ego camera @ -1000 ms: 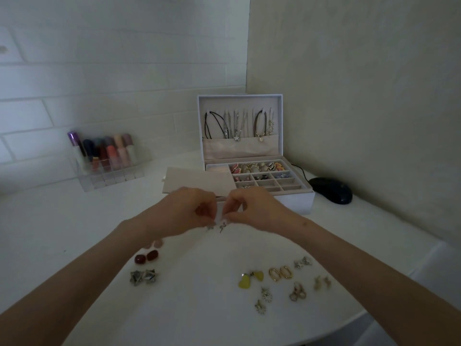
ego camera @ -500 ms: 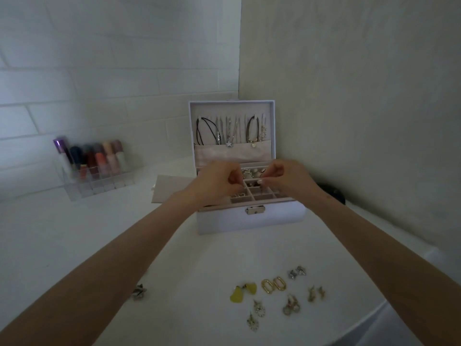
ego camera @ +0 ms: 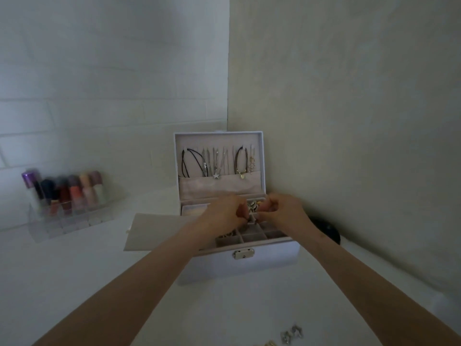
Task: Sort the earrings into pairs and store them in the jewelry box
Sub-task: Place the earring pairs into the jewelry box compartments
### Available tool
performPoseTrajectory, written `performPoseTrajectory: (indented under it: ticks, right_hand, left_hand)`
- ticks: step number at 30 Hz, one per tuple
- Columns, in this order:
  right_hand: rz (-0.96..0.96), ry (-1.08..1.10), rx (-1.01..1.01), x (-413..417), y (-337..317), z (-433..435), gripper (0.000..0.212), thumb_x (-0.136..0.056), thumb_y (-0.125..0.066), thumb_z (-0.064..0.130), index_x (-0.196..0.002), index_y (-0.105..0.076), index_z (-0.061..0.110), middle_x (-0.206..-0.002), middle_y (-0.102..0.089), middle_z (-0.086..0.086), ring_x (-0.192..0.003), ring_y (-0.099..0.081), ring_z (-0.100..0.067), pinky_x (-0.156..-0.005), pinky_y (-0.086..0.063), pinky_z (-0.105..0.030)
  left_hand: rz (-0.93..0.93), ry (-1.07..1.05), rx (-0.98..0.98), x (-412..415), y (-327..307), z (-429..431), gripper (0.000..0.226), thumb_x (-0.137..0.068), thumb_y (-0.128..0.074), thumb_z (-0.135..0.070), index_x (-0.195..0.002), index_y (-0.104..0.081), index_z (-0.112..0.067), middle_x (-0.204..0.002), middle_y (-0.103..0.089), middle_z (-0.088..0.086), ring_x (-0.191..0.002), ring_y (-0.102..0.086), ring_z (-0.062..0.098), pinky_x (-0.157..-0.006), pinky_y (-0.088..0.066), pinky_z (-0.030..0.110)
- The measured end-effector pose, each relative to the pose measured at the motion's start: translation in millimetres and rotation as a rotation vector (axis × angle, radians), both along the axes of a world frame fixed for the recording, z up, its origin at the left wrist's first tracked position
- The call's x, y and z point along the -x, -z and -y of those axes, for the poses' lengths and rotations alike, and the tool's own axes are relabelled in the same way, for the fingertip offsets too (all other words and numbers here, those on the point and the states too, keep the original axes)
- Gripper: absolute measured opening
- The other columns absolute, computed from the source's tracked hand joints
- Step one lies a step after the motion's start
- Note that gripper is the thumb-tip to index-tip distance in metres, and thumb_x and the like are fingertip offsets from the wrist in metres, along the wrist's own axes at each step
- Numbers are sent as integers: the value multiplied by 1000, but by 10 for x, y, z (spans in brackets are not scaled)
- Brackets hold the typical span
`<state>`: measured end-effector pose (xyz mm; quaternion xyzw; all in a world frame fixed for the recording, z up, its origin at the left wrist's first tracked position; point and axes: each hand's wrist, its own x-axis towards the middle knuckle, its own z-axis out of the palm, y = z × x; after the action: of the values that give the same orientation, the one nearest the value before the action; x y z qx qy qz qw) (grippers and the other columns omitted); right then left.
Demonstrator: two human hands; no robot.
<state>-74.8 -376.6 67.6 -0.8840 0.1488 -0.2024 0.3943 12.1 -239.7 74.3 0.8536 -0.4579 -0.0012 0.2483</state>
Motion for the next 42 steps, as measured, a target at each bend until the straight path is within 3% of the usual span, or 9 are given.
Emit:
performPoseTrajectory:
  ticks: [8, 12, 15, 21, 26, 28, 31, 37, 42]
  right_hand:
    - [-54, -78, 93, -42, 27, 15, 25, -71, -78, 14, -60, -57, 25, -72, -62, 6, -76, -61, -14, -76, -52, -34]
    - [-94, -90, 185, -68, 35, -15, 12, -71, -77, 20, -72, -69, 12, -76, -64, 3, -77, -60, -14, -74, -50, -33]
    - [-114, -60, 298, -92, 35, -37, 13, -73, -74, 25, -79, -74, 13, -79, -67, 3, -79, -61, -13, -73, -50, -31]
    - [-108, 2, 495, -101, 59, 0, 10, -76, -71, 28, -81, -73, 20, -77, -47, 13, -77, -48, -7, -67, -36, -22]
    - [-165, -48, 433, -94, 36, -7, 16, -76, -71, 23, -62, -63, 24, -65, -51, 14, -66, -50, -6, -63, -36, -22]
    - [-175, -69, 381, -102, 25, 1, 3, -77, -71, 24, -74, -72, 22, -74, -60, 10, -72, -54, -6, -66, -41, -22]
    - [-163, -75, 358, -117, 34, -4, 8, -75, -74, 24, -80, -73, 18, -84, -68, 2, -76, -56, -10, -68, -45, -24]
    - [-144, -47, 460, -149, 105, -99, 11, -76, -72, 27, -81, -73, 17, -76, -56, 3, -74, -47, -12, -66, -35, -25]
    - [-91, -30, 388, -94, 63, -16, 12, -83, -67, 23, -91, -75, 24, -77, -54, 12, -76, -49, -6, -70, -37, -22]
  left_hand:
    - [107, 1, -84, -15, -20, -20, 8, -80, -63, -16, -85, -66, -21, -96, -66, -4, -92, -59, 15, -81, -48, 31]
    - [84, -10, -64, -30, -11, -15, 10, -78, -65, -16, -81, -61, -24, -94, -67, -2, -91, -60, 18, -82, -49, 35]
    - [83, -21, -57, -30, -21, -4, 10, -78, -65, -15, -83, -62, -22, -94, -65, -2, -91, -60, 18, -81, -48, 33]
    - [51, -11, -15, -13, -63, 3, 9, -78, -67, -10, -84, -65, -15, -95, -66, 2, -90, -60, 16, -80, -48, 29]
    - [-26, 15, -17, 15, -87, 10, 11, -76, -69, -5, -85, -65, -10, -96, -65, 5, -92, -61, 19, -83, -50, 32]
    - [-20, 15, -20, 30, -103, 17, 12, -77, -69, -6, -88, -65, -8, -97, -65, 6, -89, -59, 17, -81, -48, 28]
    - [5, 12, -30, 43, -122, 16, 12, -77, -70, -8, -89, -67, -6, -97, -67, 7, -83, -57, 13, -70, -43, 19]
    - [46, -7, -49, 46, -125, 12, 12, -79, -68, -10, -90, -69, -6, -97, -68, 7, -82, -54, 11, -63, -37, 14]
    - [56, -18, 5, 51, -177, -25, 11, -79, -70, -13, -88, -69, -7, -94, -69, 5, -79, -55, 7, -58, -38, 8]
